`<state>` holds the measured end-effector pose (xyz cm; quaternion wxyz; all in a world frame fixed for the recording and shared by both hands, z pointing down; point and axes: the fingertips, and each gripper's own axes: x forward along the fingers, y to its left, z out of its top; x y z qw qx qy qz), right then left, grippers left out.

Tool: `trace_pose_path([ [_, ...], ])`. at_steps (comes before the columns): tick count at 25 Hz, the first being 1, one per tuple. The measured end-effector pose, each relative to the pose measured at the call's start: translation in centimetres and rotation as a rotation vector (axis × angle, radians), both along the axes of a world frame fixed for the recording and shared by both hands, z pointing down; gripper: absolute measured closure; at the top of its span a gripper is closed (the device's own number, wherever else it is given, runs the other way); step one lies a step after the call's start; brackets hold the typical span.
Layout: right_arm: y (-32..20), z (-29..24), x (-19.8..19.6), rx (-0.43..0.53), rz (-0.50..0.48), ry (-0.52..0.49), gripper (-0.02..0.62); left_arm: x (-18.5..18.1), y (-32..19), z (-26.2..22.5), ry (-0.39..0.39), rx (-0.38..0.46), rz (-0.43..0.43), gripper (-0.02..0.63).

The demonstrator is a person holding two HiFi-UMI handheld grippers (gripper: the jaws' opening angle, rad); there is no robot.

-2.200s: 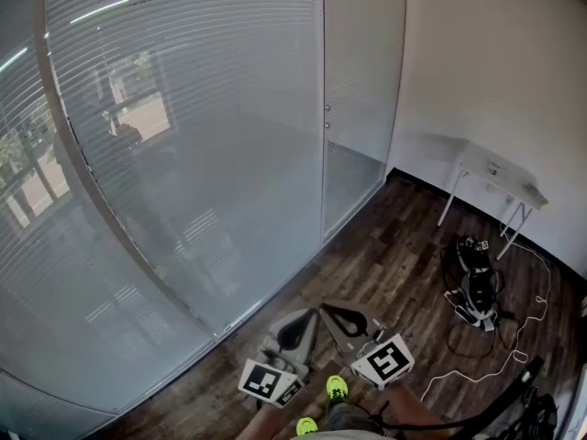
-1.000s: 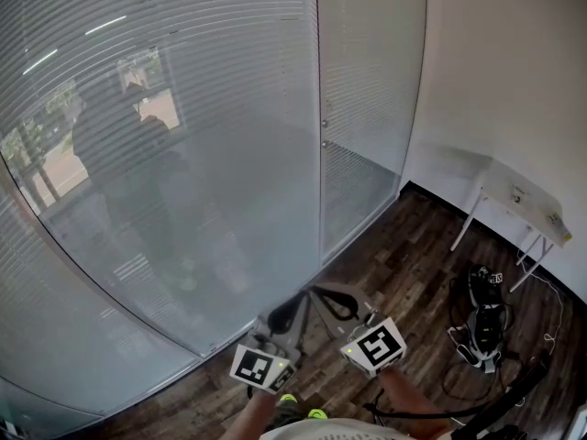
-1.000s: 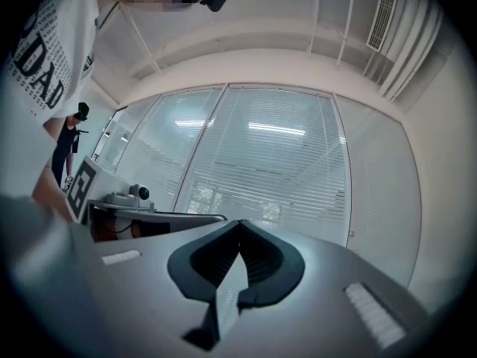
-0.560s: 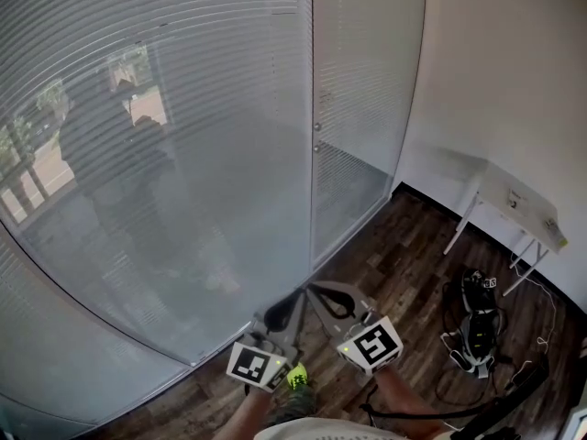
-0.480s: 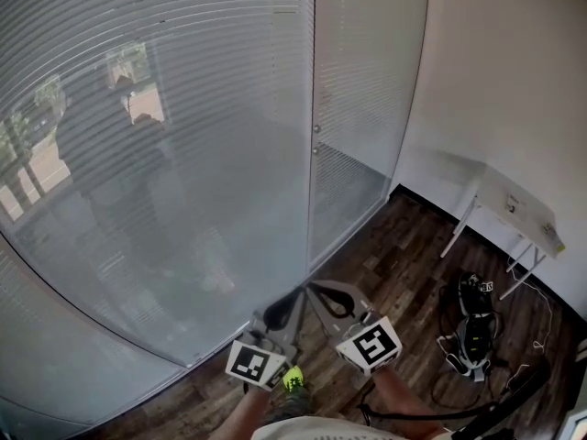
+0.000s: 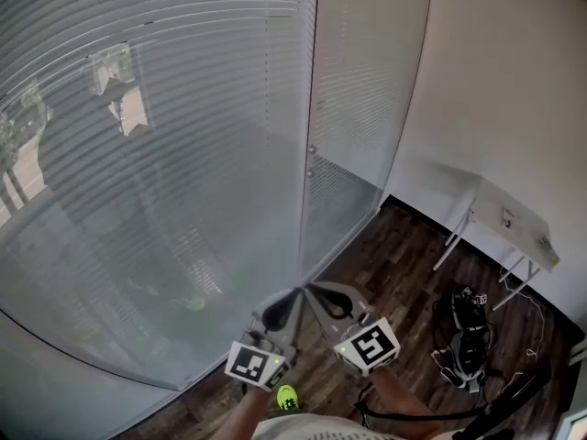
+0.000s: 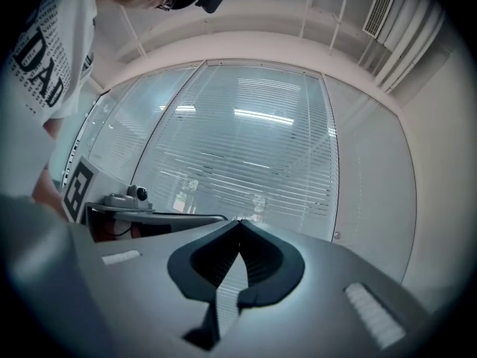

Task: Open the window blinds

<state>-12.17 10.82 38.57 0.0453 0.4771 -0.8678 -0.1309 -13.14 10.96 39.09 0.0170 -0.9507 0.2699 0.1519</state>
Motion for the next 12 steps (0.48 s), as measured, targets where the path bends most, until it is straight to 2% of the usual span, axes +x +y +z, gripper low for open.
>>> trace_pose_path([
  [6, -5.5, -0.3, 0.7, 0.011, 0.011, -0.01, 0.589, 0.8, -5.6, -0.2, -0.001, 0.0, 0.008, 0.615],
  [12, -8.3, 0.6, 1.4, 0.02, 0.029, -0.02, 0.589, 1.3, -8.4, 0.4, -0.019, 0.009, 0.015, 0.615],
])
